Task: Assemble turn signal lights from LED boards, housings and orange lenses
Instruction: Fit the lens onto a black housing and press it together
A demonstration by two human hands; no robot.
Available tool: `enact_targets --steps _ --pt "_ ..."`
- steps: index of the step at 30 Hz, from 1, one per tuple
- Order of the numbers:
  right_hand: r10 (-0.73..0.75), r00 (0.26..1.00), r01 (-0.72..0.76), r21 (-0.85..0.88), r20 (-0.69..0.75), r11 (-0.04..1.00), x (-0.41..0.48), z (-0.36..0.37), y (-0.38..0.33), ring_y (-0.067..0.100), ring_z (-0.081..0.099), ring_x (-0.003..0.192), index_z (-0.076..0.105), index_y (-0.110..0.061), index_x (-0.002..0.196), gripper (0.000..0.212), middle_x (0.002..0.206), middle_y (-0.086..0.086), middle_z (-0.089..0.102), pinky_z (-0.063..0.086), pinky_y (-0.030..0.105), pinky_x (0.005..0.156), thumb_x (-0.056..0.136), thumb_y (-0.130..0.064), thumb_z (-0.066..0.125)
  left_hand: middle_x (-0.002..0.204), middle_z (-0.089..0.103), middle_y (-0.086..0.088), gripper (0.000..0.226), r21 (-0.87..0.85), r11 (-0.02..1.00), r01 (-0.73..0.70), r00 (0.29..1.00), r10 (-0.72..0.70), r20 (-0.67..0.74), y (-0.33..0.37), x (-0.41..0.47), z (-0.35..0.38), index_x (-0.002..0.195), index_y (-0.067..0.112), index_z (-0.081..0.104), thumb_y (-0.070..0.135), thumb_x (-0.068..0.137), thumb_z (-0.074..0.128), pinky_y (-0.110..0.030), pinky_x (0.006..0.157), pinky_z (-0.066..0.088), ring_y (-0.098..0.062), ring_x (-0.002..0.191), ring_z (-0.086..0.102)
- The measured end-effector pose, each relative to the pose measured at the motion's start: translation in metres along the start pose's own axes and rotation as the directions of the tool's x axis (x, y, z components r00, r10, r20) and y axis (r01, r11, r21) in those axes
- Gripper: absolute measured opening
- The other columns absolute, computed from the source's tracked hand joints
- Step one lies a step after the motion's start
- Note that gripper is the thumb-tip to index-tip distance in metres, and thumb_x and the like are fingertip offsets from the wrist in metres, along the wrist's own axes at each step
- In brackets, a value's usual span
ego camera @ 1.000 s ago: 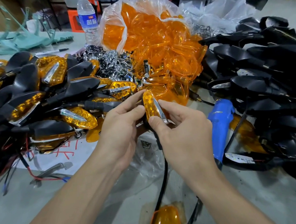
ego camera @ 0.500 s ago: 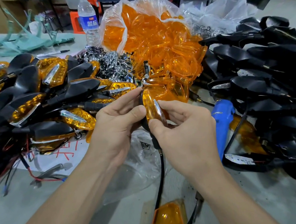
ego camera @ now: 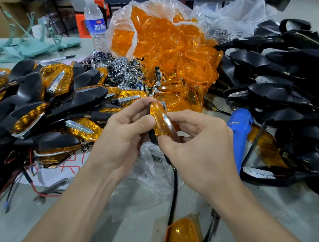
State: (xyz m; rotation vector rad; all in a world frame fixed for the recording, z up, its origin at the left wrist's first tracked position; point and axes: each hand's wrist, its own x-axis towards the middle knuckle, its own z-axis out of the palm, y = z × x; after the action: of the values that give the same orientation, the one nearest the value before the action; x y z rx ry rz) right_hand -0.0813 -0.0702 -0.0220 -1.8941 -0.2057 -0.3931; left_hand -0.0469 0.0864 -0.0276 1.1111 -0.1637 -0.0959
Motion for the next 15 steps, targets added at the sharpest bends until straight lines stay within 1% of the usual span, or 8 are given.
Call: enact_targets --steps 2,4,6,8,10,13,15 --pt "-0.002 1.0 0.002 -0.012 0.003 1.0 -0.0008 -0.001 0.0 0.011 0.074 0.075 0.077 -0.03 0.096 0.023 0.082 -0.01 0.076 0.063 0.038 0.065 0.075 -0.021 0.075 0.113 0.077 -0.005 0.039 0.021 1.0 -0.002 1.0 0.001 0.026 0.001 0.0001 -0.0001 0.108 0.018 0.078 0.018 0.07 0.079 -0.033 0.084 0.062 -0.022 0.098 0.074" --pt "-0.012 1.0 0.012 -0.023 -0.002 1.0 -0.002 -0.001 0.0003 0.012 0.073 0.072 0.074 -0.03 0.094 0.021 0.08 -0.01 0.075 0.061 0.037 0.062 0.075 -0.021 0.075 0.113 0.079 -0.005 0.04 0.049 0.999 -0.018 1.0 0.017 0.012 0.0008 -0.0002 0.0007 0.108 0.019 0.081 0.02 0.068 0.081 -0.031 0.083 0.062 -0.021 0.097 0.076" --pt "-0.027 1.0 0.028 -0.077 0.01 0.997 -0.0028 0.0002 0.0007 0.012 0.069 0.067 0.065 -0.031 0.095 0.02 0.08 -0.011 0.073 0.058 0.036 0.057 0.077 -0.027 0.072 0.109 0.08 -0.005 0.04 0.065 0.997 -0.028 0.999 0.03 -0.021 0.0011 0.0 0.0008 0.105 0.021 0.083 0.02 0.065 0.082 -0.03 0.081 0.061 -0.02 0.094 0.077" --pt "-0.019 0.999 0.024 -0.119 0.042 0.993 -0.0032 0.0023 0.0012 0.011 0.067 0.064 0.055 -0.032 0.101 0.023 0.087 -0.012 0.072 0.055 0.035 0.055 0.084 -0.032 0.07 0.105 0.081 -0.006 0.04 0.059 0.998 -0.035 0.998 0.038 -0.053 0.0001 0.0005 0.0012 0.102 0.021 0.084 0.018 0.063 0.083 -0.028 0.077 0.061 -0.02 0.091 0.078" --pt "0.0 0.996 0.008 -0.093 0.09 0.996 -0.0022 0.0039 0.0032 0.01 0.067 0.068 0.047 -0.038 0.107 0.03 0.092 -0.011 0.072 0.056 0.032 0.057 0.09 -0.032 0.072 0.101 0.081 -0.007 0.037 0.042 0.998 -0.05 0.997 0.053 -0.054 -0.0027 0.0002 0.0025 0.102 0.018 0.084 0.014 0.066 0.082 -0.027 0.074 0.061 -0.02 0.088 0.078" --pt "-0.005 0.994 0.012 -0.063 0.112 0.998 -0.0006 0.0034 0.0055 0.009 0.068 0.075 0.048 -0.047 0.116 0.04 0.093 -0.012 0.074 0.055 0.024 0.062 0.092 -0.025 0.072 0.102 0.081 -0.009 0.034 0.073 0.994 -0.078 0.994 0.083 -0.066 -0.0058 -0.0006 0.0057 0.105 0.016 0.083 0.008 0.072 0.079 -0.026 0.074 0.061 -0.021 0.09 0.078" --pt "-0.013 0.997 0.016 -0.033 0.081 0.999 0.0 0.0029 0.0063 0.008 0.07 0.079 0.053 -0.049 0.117 0.042 0.093 -0.014 0.074 0.055 0.025 0.065 0.091 -0.022 0.073 0.104 0.081 -0.01 0.037 0.136 0.986 -0.1 0.99 0.112 -0.084 -0.0056 -0.0007 0.0072 0.109 0.018 0.081 0.01 0.073 0.077 -0.025 0.076 0.06 -0.022 0.093 0.078"
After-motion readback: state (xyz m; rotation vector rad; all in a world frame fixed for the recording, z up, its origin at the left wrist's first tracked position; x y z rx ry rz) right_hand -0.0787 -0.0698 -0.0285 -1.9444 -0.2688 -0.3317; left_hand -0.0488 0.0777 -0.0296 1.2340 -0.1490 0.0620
